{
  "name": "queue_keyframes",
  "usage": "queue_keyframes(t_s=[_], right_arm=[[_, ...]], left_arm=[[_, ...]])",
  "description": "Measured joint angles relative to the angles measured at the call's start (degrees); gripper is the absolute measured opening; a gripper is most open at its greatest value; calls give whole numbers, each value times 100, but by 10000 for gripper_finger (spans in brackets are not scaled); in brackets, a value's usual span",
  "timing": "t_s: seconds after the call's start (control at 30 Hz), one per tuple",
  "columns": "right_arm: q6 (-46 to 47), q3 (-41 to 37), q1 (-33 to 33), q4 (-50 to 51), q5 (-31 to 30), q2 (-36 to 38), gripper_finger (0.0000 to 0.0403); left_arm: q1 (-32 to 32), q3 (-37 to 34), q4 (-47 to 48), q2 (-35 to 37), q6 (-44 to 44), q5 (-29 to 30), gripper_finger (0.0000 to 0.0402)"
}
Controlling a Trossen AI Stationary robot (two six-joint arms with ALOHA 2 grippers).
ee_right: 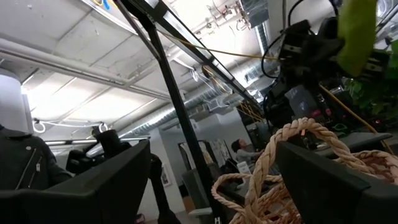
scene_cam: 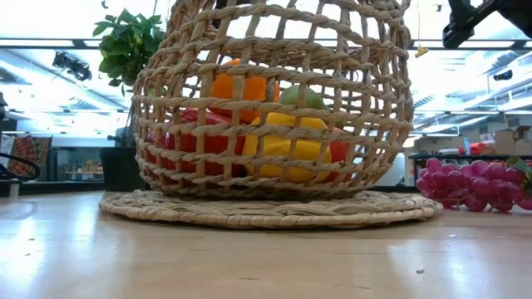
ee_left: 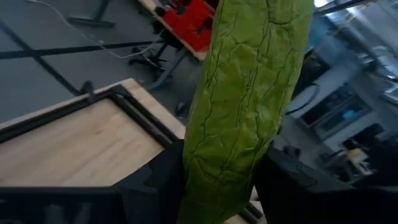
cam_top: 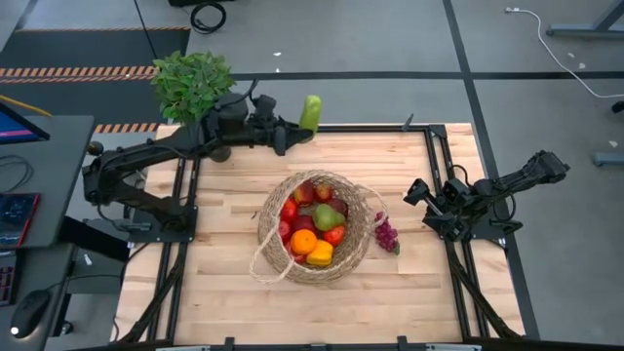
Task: Build produce basket
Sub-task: Put the cucumber into the woven basket
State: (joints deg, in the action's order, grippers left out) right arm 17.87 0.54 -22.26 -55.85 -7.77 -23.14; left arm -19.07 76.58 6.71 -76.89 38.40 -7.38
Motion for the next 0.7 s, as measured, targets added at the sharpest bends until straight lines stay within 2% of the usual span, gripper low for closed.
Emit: queue_keyframes(t_s=[0.2, 0.37, 0.5, 0.7], right_arm=[[0, 0, 0, 2, 0, -2, 348], [0, 0, 0, -1, 0, 0, 348], [0, 0, 0, 1, -1, -1, 348], [0, 0, 0, -1, 0, 0, 348]], left_arm=[[212, 0, -227, 25, -6, -54, 173], [441, 0, -394, 27, -835, -303, 173], [625, 0, -387, 21, -2206, -301, 173], [828, 0, -386, 7, -4883, -296, 173]])
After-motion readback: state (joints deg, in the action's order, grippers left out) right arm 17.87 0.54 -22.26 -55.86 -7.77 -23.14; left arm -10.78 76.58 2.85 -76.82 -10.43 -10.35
